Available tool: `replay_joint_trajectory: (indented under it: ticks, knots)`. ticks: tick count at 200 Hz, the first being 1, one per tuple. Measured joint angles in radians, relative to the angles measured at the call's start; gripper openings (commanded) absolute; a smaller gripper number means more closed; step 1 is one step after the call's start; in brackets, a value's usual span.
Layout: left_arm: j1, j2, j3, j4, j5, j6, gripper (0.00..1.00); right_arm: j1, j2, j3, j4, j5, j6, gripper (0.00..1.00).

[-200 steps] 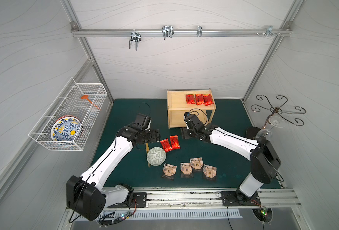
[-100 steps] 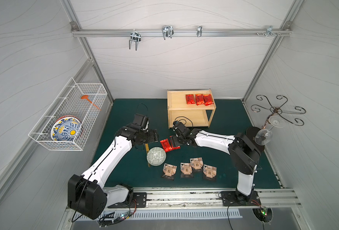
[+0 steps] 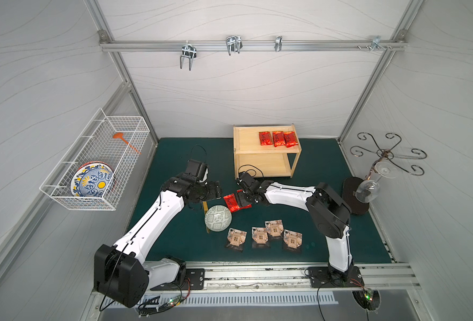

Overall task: Place the tea bags on the shelf by color
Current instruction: Pick up the tea bag from the center of the board.

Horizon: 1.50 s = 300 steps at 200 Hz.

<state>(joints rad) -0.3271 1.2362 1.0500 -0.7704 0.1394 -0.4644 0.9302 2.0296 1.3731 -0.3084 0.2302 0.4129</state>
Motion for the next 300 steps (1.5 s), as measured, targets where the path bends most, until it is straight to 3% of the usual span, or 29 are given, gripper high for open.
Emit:
replay_joint_trajectory:
  ticks: [187,230,300]
  knots:
    - [0.000,-0.022,-0.008,0.005,-0.004,-0.002,0.82,0.000,-0.014,-0.043,-0.006,0.074,0.029,0.57]
    - [0.000,-0.026,-0.008,0.005,-0.008,0.000,0.82,0.000,-0.114,-0.115,-0.018,0.110,0.039,0.57]
    - [0.000,-0.026,0.003,0.000,-0.005,-0.002,0.82,0.000,-0.429,-0.186,-0.101,0.156,0.060,0.57]
